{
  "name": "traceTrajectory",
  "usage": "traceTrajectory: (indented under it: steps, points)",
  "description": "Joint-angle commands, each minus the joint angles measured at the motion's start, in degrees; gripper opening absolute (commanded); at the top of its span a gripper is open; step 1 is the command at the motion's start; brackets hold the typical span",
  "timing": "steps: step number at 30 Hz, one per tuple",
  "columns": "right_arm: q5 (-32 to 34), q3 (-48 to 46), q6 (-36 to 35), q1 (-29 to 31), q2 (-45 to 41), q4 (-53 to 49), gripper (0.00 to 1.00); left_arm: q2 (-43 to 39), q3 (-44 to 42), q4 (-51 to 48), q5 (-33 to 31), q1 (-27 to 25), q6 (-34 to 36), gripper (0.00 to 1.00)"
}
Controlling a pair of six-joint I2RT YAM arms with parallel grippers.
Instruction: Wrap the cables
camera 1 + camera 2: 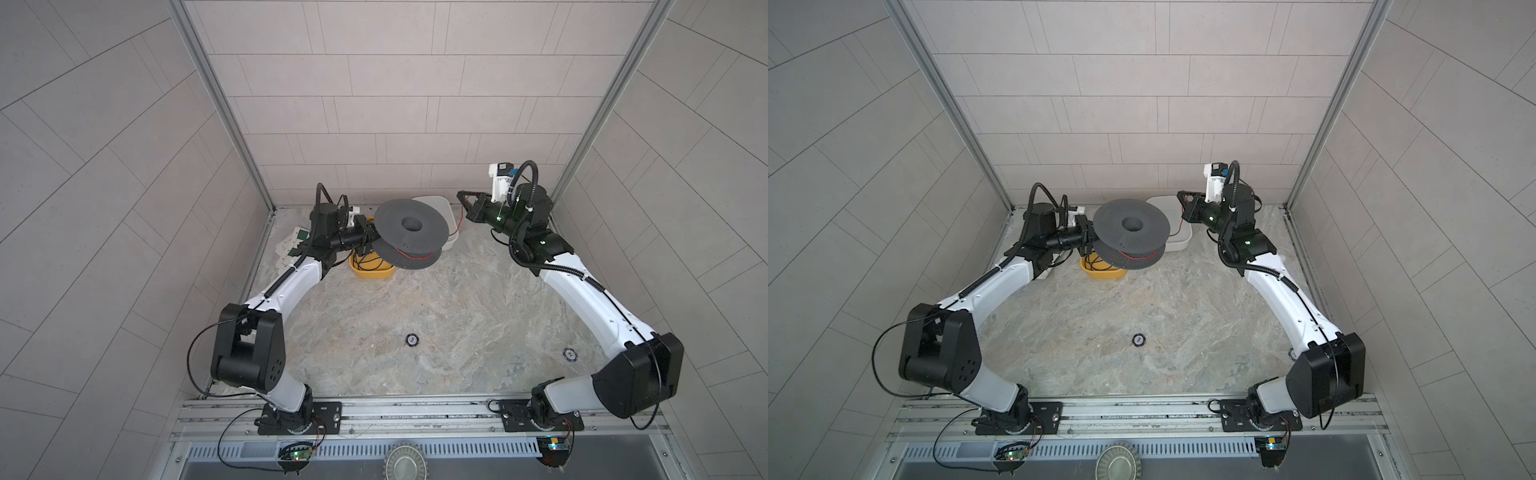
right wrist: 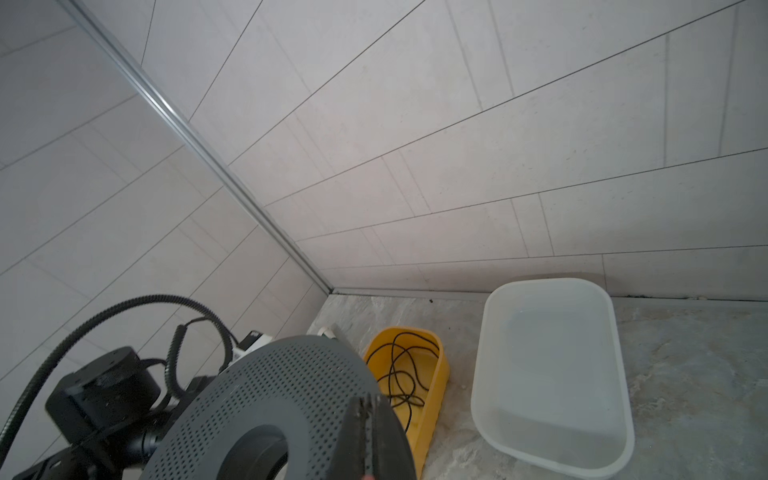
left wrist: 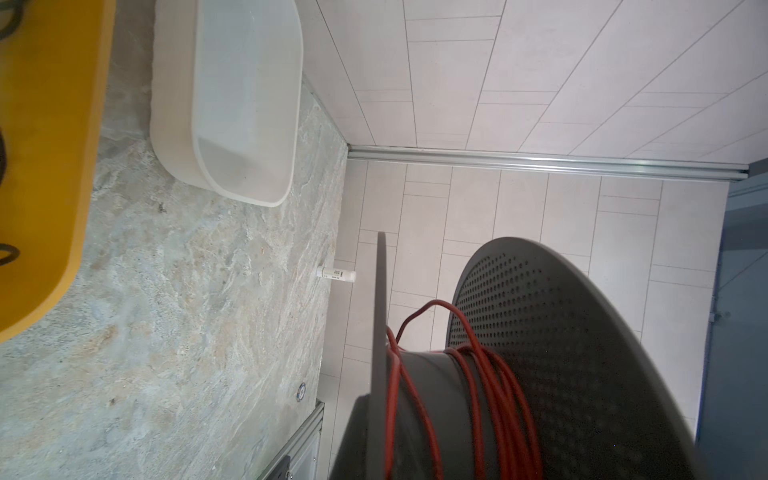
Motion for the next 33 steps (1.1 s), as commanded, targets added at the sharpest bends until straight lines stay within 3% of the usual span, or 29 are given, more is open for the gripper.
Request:
traceTrajectory:
  steps: [1,6,14,22,33]
  points:
    - [2.92,2.96,-9.73,4.59,-2.14,-11.54,0.0,-0.31,3.98,-2.93,-1.05,0.1,3.97,0.0]
    - [5.01,11.34,-17.98,13.21,0.14,-23.16,0.0,-0.26,6.33,-9.1,-2.22,-1.02,9.08,0.0]
    - [2.45,26.22,-23.11,21.21,10.08,-36.0,0.0,0.72,6.89,-10.92,-2.47,-3.55,11.91,0.0]
    - [-4.38,39.14,-18.94,23.05,20.41,-39.58,0.0,0.82,8.3,-14.78,-1.78,-6.46,16.69,0.0]
    - [3.02,48.66,-14.13,23.5,29.93,-41.47,0.0,0.27,7.97,-15.89,1.63,-9.56,20.53,0.0]
